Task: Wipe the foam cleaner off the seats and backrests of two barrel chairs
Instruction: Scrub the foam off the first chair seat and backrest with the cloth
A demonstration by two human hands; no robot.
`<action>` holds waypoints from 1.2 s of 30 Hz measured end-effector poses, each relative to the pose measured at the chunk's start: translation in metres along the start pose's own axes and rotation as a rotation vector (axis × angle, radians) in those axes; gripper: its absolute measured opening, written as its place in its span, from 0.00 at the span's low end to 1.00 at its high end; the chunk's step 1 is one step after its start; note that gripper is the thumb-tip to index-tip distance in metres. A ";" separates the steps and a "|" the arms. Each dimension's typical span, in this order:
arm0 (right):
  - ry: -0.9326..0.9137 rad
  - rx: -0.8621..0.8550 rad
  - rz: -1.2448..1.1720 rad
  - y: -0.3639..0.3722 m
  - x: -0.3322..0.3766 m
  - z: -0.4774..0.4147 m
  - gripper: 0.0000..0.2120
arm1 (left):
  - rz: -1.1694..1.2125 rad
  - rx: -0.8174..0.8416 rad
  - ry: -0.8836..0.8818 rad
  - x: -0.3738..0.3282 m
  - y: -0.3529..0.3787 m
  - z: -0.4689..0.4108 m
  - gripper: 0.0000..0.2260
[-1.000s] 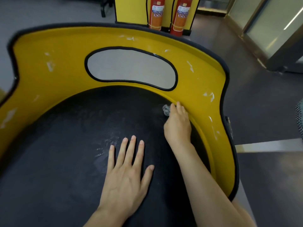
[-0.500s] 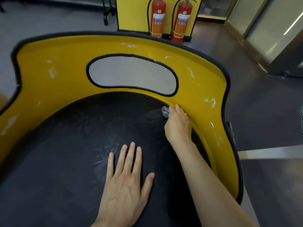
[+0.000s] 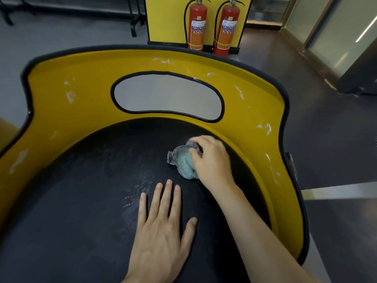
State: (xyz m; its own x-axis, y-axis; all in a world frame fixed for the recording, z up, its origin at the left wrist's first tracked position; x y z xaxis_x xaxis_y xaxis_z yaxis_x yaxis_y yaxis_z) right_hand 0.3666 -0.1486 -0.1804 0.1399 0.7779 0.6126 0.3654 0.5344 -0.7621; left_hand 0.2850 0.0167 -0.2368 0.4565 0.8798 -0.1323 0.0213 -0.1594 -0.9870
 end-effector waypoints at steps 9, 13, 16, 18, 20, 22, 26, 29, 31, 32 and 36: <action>-0.187 0.367 0.448 0.046 0.012 0.038 0.28 | 0.046 0.029 0.008 0.001 0.000 -0.001 0.33; -0.170 0.324 0.419 0.029 -0.002 0.061 0.27 | 0.053 0.068 -0.068 0.037 -0.013 -0.010 0.37; -0.171 0.296 0.508 0.023 -0.007 0.084 0.28 | 0.056 0.116 -0.157 0.080 -0.019 -0.026 0.41; -0.168 0.329 0.478 0.031 -0.007 0.066 0.27 | 0.054 0.130 -0.169 0.093 -0.019 -0.035 0.42; -0.125 0.333 0.446 0.039 -0.010 0.029 0.26 | 0.032 0.138 -0.153 0.095 -0.016 -0.038 0.43; 0.006 0.297 0.425 0.036 -0.021 -0.009 0.26 | 0.041 0.124 -0.138 0.097 -0.013 -0.040 0.42; 0.059 0.178 0.432 0.043 0.004 -0.017 0.27 | 0.032 0.112 -0.023 0.109 -0.020 -0.057 0.40; -0.276 0.331 0.390 0.077 0.057 0.020 0.27 | 0.010 0.149 -0.033 0.130 -0.023 -0.068 0.43; -0.343 0.400 0.413 0.078 0.055 0.025 0.27 | 0.025 0.149 -0.041 0.142 -0.025 -0.072 0.45; -0.320 0.392 0.432 0.071 0.041 0.019 0.28 | 0.036 0.159 -0.038 0.145 -0.023 -0.073 0.45; -0.053 0.215 0.461 0.028 -0.016 0.000 0.26 | 0.046 0.159 -0.014 0.150 -0.023 -0.077 0.44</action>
State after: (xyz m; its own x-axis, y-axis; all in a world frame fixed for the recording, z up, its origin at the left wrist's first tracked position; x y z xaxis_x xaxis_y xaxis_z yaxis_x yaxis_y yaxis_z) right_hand 0.3746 -0.1463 -0.2118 0.1932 0.9614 0.1958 0.0784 0.1838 -0.9798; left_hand 0.4216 0.1183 -0.2271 0.4410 0.8797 -0.1781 -0.1410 -0.1281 -0.9817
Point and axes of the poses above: each hand's wrist, its own z-axis away from the middle knuckle, its own y-axis out of the palm, x = y × z, the point moved 9 cm from there along -z, towards the middle knuckle, and after that the axes turned 4 degrees about -y, right-handed, at the moved point
